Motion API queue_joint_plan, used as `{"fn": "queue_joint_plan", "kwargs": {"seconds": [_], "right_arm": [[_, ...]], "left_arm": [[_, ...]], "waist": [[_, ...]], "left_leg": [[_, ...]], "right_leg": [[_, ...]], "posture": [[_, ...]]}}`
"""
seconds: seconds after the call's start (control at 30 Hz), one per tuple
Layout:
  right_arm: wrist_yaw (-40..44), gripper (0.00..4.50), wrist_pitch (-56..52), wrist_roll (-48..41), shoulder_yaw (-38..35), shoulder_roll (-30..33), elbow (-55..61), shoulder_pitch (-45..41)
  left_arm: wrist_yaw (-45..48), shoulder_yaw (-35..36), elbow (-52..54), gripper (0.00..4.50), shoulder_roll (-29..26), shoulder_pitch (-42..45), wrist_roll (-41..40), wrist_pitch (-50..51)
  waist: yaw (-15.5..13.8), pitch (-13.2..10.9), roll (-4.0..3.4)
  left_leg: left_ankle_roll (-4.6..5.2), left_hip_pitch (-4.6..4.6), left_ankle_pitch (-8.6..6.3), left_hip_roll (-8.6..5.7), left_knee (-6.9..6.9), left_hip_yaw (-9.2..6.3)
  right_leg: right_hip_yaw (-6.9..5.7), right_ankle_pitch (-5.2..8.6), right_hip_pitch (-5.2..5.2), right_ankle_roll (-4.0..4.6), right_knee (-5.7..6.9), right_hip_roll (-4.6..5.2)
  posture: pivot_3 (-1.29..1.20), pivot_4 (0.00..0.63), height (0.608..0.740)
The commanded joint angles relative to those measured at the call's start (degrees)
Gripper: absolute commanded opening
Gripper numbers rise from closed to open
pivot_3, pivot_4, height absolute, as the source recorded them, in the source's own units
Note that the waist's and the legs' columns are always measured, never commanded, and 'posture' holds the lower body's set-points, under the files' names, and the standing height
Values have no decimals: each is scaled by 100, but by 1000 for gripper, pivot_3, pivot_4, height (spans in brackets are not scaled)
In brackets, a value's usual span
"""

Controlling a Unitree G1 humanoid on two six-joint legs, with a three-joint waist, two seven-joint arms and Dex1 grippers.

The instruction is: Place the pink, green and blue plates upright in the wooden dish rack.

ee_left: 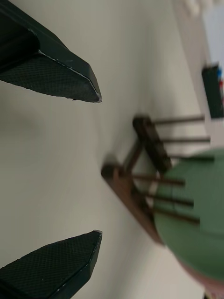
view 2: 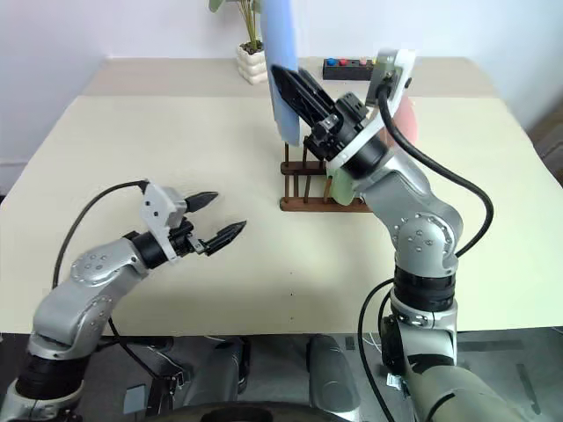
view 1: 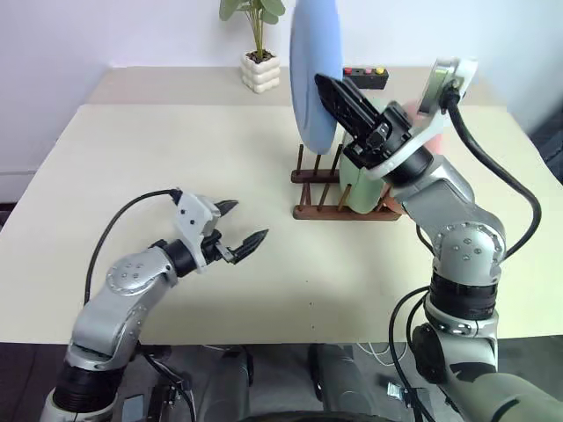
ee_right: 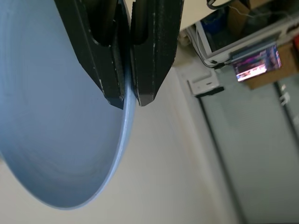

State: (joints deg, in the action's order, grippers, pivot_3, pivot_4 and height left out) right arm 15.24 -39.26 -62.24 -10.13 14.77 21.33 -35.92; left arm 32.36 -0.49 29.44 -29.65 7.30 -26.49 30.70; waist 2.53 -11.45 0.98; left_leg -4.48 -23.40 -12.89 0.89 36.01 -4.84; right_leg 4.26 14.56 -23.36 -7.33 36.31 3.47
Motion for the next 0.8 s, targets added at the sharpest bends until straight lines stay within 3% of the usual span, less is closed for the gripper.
{"fn": "queue_joint_plan", "kwargs": {"seconds": [0.03, 0.37, 0.8], "right_arm": [[-651, 0, -418, -891, -313, 119, 250, 67], [-1548, 0, -573, -1618, -322, 165, 157, 70], [-1956, 0, -527, -1661, -259, 115, -123, 5]], "left_arm": [[113, -44, 158, 4485, 25, 178, -101, -19], [128, -54, 40, 4485, 89, 323, -51, -32], [1, 33, 151, 4485, 163, 302, -98, -9]], "waist": [[1, 0, -3], [-2, 0, -4], [-1, -1, -4]], "left_leg": [[0, 0, 0, 0, 0, 0], [0, -2, 0, 0, 2, 1], [0, -3, 0, 0, 1, 2]], "right_leg": [[1, 0, 0, 0, 0, 0], [2, 0, -1, -1, -1, -1], [3, 1, -1, 0, -4, -1]], "posture": [[0, 150, 730], [0, 150, 730], [0, 150, 730]]}}
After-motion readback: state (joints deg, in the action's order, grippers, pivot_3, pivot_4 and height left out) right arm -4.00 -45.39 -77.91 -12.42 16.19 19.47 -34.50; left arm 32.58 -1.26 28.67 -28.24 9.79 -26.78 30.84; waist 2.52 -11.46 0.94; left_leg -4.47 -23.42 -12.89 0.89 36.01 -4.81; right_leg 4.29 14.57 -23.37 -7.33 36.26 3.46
